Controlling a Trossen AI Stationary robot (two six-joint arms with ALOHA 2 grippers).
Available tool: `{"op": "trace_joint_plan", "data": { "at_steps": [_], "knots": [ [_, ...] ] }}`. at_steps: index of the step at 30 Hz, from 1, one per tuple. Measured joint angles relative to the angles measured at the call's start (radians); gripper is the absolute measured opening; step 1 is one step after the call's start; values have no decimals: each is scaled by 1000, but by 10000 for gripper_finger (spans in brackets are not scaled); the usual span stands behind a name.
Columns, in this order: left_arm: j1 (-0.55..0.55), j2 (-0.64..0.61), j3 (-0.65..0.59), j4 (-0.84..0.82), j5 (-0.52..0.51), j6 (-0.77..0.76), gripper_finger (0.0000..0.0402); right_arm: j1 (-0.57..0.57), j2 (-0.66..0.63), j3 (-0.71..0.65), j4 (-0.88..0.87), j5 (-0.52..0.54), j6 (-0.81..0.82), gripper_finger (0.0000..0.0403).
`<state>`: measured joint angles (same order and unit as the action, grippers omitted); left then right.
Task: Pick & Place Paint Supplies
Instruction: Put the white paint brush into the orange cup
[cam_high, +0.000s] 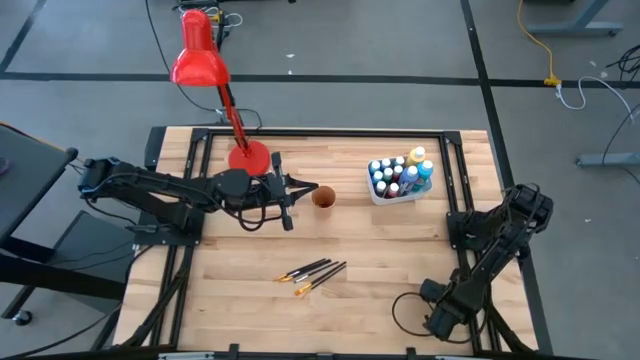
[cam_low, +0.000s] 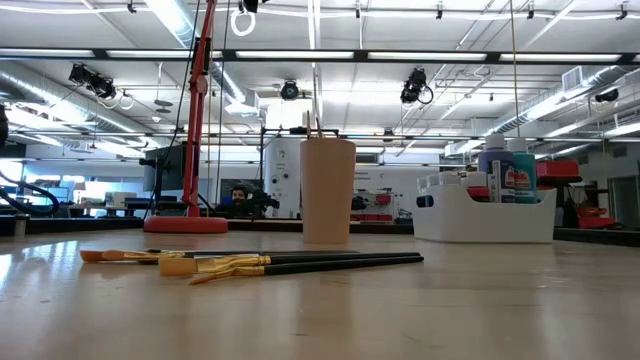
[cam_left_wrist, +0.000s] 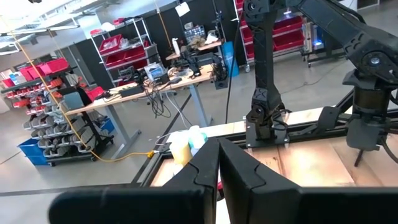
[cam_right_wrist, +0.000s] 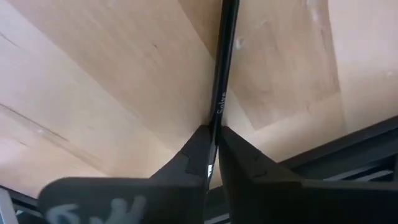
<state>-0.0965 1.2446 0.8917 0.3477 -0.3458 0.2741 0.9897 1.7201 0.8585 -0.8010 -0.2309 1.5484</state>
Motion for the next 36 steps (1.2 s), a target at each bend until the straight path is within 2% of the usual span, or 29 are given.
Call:
{"op": "trace_joint_plan", "data": {
  "at_steps": [7,14,19,27,32,36],
  "knots": [
    [0,0,0,-2,1,-5,22,-65,-33,-4,-7,19,-137,7],
    [0,0,0,-25,0,-7,22,-145,-60,-3,-18,283,-286,9],
    [0,0,0,-47,0,-8,22,-247,-55,-3,-19,313,-433,5],
    [0,0,0,-90,0,-7,22,-420,-54,-3,68,452,-683,1],
    [13,0,0,-181,-51,30,22,-531,-55,-3,156,444,-846,0],
    [53,0,0,-309,-24,-77,22,-618,-53,-5,252,438,-975,0]
  ]
}}
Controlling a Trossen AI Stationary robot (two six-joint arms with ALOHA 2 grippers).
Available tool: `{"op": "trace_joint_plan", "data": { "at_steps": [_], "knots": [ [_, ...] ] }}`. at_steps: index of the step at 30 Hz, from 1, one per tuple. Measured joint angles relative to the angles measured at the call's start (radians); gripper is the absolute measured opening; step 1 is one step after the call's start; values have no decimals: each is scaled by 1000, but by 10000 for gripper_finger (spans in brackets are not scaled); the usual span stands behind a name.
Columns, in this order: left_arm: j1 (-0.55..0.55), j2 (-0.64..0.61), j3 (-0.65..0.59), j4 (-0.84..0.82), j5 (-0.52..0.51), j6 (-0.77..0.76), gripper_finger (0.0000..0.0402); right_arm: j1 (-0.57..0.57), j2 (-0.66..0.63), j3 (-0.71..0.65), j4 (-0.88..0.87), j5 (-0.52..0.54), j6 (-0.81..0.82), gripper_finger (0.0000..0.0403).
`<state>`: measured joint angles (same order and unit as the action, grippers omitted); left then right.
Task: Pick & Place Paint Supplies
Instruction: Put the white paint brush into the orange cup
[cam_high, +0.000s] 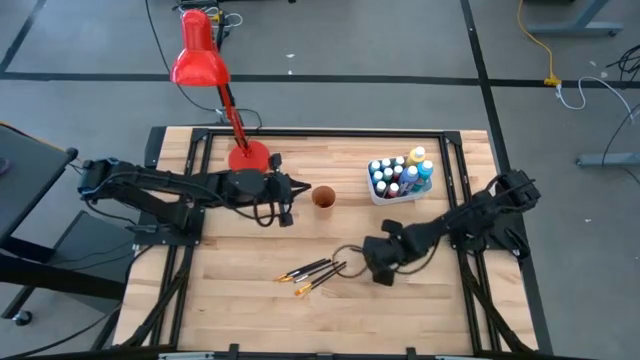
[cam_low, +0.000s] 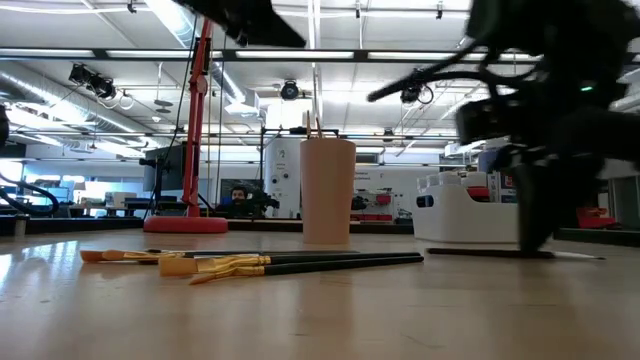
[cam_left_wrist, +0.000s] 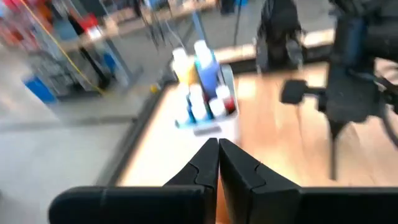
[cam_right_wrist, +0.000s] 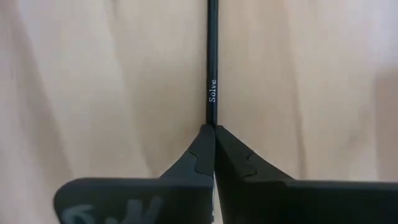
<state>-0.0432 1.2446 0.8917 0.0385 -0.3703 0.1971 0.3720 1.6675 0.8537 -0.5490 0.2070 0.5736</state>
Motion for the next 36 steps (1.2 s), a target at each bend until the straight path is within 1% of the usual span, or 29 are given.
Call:
{"op": "trace_joint_plan", "data": {
  "at_steps": [4,7,10,13,16,18,21,22,23,24,27,31,33,36],
  "knots": [
    [21,0,0,-94,85,-47,22,-81,3,-3,118,-7,-123,0],
    [21,0,0,-100,144,-54,25,-126,3,-2,190,-7,-200,0],
    [20,0,0,-100,209,-71,31,-155,3,-2,211,-6,-262,0],
    [20,0,-4,-93,233,-110,41,-170,2,-2,215,-4,-293,0],
    [20,0,-41,-70,234,-142,52,-176,2,-1,215,6,-310,0],
    [20,0,-89,-27,234,-182,59,-175,1,0,217,79,-326,4],
    [16,1,-164,48,234,-233,68,-185,1,0,219,246,-406,24],
    [13,1,-185,69,234,-247,71,-196,0,0,221,282,-435,34],
    [9,1,-204,97,234,-267,72,-212,0,0,222,293,-450,46],
    [5,1,-221,123,233,-288,74,-231,-1,1,221,282,-451,59],
    [-12,1,-241,151,233,-331,76,-290,-1,-3,221,141,-432,103],
    [-33,1,-241,173,234,-338,73,-338,-1,-53,263,67,-443,154],
    [-43,1,-241,186,233,-338,72,-354,-7,-88,313,41,-441,166],
    [-56,1,-241,209,233,-334,72,-362,-9,-118,354,34,-430,169]
  ]
}}
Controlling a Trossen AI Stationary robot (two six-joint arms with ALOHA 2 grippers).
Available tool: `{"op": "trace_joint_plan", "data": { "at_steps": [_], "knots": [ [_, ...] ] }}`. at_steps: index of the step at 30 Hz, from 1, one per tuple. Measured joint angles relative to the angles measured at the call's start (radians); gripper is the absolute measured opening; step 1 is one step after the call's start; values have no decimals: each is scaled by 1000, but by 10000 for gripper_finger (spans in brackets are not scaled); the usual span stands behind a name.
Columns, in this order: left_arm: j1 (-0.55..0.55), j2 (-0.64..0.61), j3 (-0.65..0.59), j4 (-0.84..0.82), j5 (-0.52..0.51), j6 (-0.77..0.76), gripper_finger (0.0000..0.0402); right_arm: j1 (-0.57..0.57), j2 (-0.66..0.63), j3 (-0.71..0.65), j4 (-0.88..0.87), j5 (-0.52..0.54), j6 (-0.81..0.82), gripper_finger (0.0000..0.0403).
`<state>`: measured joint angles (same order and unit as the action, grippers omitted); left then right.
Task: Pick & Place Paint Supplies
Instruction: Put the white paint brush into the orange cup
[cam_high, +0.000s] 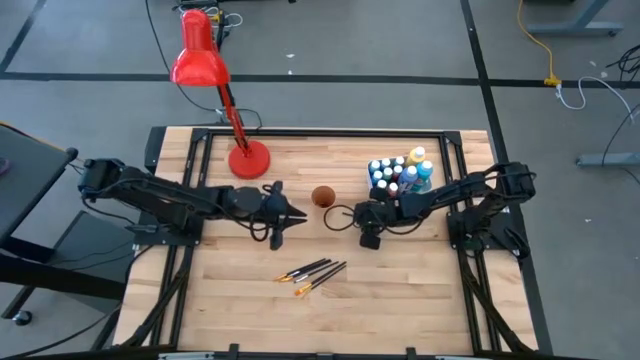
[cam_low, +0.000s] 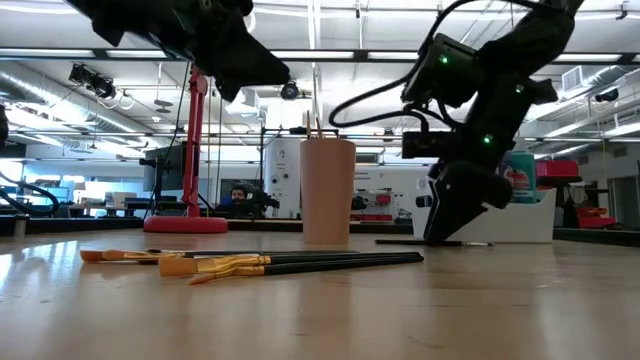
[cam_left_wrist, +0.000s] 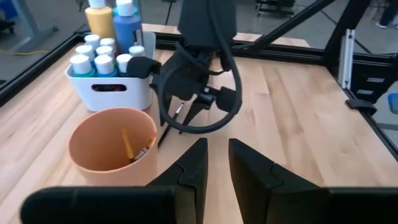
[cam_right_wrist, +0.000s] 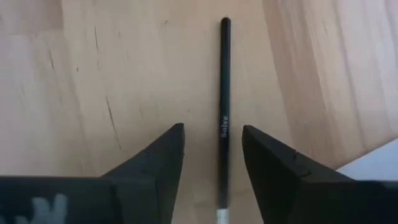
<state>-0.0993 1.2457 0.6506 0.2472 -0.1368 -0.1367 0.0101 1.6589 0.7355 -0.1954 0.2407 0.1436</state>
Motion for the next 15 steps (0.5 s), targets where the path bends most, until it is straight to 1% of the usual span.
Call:
{"op": "trace_joint_plan", "data": {
  "at_steps": [4,7,10,15],
  "knots": [
    [-3,0,0,8,-1,5,71,0,1,-7,9,-5,-19,150],
    [-3,0,0,8,-8,3,71,3,2,-8,14,-8,-37,125],
    [-3,0,0,7,-9,2,71,9,-2,-10,22,-6,-70,92],
    [-3,0,0,7,-9,13,71,22,-6,-11,31,-15,-76,25]
  ]
}}
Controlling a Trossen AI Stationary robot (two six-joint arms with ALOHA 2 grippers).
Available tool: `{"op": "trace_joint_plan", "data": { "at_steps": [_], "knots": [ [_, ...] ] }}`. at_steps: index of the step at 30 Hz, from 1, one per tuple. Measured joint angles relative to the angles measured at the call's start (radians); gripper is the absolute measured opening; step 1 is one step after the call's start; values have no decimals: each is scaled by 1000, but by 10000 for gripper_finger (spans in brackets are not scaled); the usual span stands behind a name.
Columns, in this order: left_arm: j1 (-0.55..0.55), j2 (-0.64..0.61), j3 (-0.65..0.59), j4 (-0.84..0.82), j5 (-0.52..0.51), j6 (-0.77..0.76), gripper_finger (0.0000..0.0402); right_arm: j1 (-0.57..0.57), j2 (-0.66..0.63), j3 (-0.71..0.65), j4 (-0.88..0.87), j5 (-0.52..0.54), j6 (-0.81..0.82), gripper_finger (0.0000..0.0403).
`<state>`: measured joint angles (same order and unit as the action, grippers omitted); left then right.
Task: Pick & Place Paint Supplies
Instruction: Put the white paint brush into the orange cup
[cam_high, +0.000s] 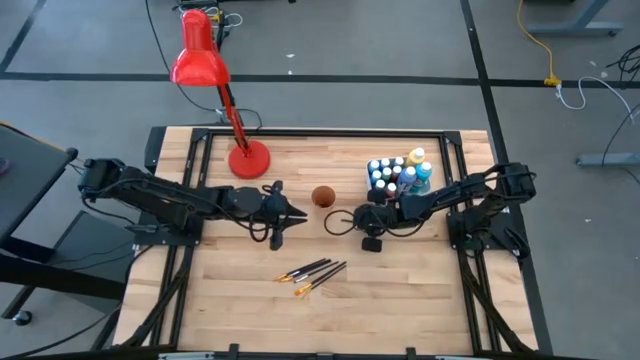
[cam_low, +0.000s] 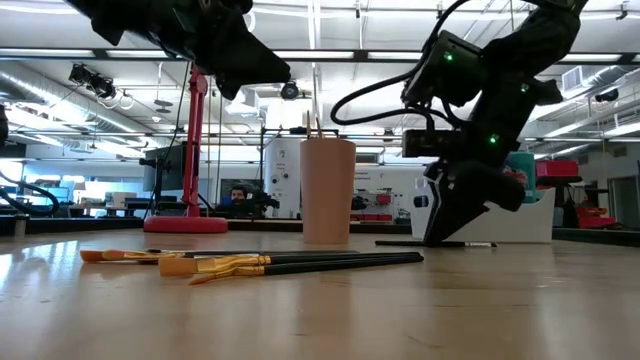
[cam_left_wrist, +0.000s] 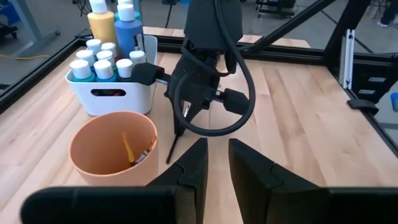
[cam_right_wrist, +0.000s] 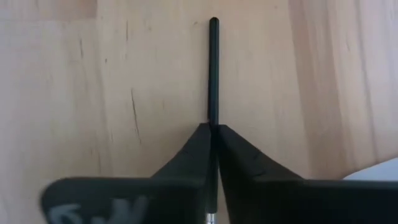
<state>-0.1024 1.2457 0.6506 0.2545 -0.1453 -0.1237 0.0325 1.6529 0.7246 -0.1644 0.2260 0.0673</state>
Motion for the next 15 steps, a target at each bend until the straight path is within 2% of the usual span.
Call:
{"op": "trace_joint_plan", "data": {
  "at_steps": [2,5,9,15],
  "knots": [
    [0,0,0,0,-1,22,71,9,-2,1,-9,-1,-35,10],
    [0,0,0,-1,-1,31,71,28,-2,2,-26,21,-83,14],
    [0,0,0,-1,-1,31,71,63,-1,16,-48,20,-63,13],
    [0,0,0,-1,-1,32,71,141,1,79,-119,-68,-31,2]
  ]
}}
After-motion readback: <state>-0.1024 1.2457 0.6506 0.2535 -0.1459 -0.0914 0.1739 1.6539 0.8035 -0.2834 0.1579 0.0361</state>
